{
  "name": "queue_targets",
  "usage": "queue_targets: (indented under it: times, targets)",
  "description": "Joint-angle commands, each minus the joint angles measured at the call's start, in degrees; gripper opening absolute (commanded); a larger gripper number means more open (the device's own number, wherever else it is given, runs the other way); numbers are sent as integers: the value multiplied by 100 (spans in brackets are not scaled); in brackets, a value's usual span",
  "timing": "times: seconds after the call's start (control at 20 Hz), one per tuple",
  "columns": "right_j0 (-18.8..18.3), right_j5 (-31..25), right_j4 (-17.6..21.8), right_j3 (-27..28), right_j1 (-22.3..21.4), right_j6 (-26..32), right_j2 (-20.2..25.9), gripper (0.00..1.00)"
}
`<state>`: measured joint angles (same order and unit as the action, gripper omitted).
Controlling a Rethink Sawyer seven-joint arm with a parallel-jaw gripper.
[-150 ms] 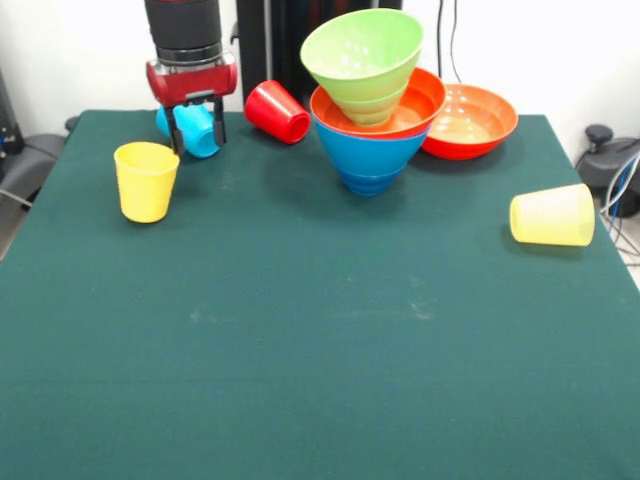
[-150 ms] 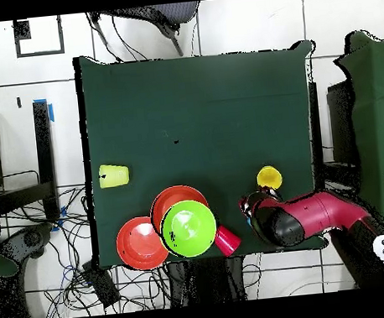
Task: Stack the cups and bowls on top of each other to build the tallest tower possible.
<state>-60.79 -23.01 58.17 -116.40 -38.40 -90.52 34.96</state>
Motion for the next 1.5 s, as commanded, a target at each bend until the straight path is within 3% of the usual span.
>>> queue_targets:
  times: [0.05, 0.4, 1.3, 1.5]
  targets:
    - [98, -615, 52, 322, -4, 1215, 325, 100]
    - [-1, -660, -16, 279, -57, 1297, 435, 100]
    - [-745, -1241, -492, 178, -560, 2021, 1201, 100]
    - [-526, -1084, -82, 286, -409, 1568, 1036, 100]
